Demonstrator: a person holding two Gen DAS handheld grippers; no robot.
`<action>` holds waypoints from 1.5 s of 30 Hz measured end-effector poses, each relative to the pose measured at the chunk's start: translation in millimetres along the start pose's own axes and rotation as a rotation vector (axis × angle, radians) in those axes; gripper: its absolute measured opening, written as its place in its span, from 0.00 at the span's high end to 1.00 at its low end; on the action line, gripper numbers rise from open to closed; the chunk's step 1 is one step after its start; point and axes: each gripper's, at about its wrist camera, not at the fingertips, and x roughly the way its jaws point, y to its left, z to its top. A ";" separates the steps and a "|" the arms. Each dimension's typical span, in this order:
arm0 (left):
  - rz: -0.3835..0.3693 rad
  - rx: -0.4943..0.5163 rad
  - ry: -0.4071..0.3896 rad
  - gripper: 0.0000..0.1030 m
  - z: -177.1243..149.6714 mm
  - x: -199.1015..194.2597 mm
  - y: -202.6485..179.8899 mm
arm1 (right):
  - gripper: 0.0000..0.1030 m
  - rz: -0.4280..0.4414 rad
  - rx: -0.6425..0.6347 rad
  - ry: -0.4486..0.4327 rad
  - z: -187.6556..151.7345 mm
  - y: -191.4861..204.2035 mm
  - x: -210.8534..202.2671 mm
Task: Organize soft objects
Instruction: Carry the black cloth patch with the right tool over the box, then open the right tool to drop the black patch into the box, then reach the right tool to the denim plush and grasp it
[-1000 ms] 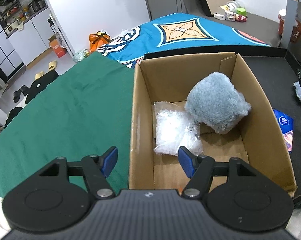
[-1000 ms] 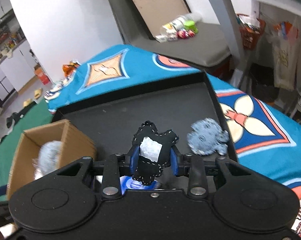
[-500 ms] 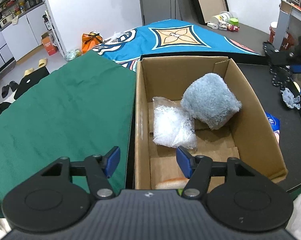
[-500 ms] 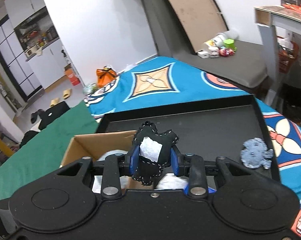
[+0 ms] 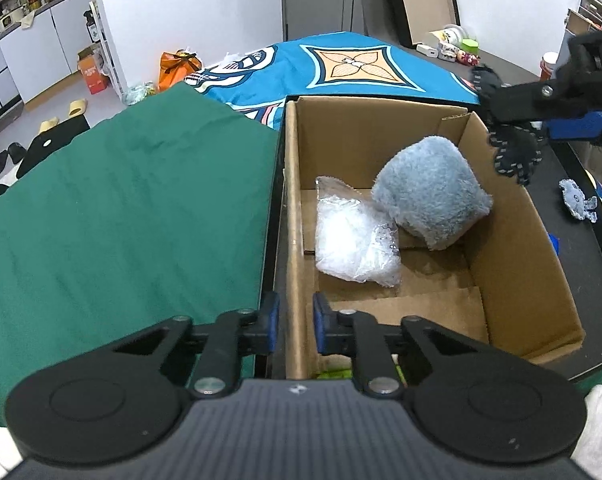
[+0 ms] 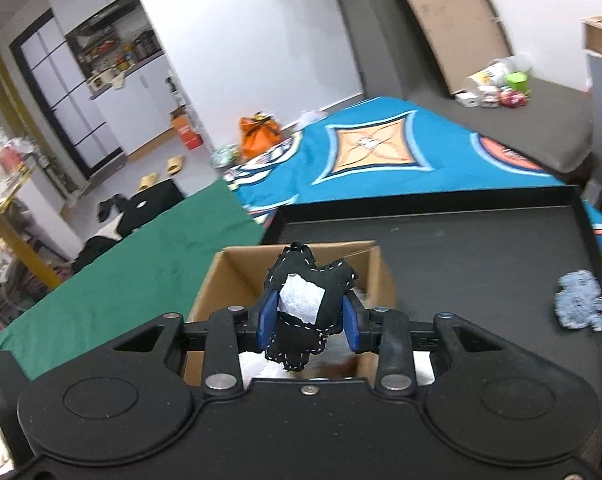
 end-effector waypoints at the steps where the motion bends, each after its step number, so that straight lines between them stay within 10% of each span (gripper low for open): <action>1: -0.001 -0.002 0.002 0.88 0.1 0.7 0.5 | 0.66 0.015 -0.008 0.001 0.4 5.4 0.2; 8: -0.011 -0.024 -0.012 0.89 -0.2 -3.8 3.0 | 0.43 0.086 -0.043 0.011 -0.4 23.5 0.0; 33: 0.037 0.003 -0.022 0.88 8.3 -10.3 -10.4 | 0.31 -0.142 0.091 -0.011 -7.5 -61.5 -22.2; 45: 0.083 0.040 -0.012 0.59 16.5 -6.0 -25.5 | 0.29 -0.236 0.156 0.017 -19.8 -113.6 -18.1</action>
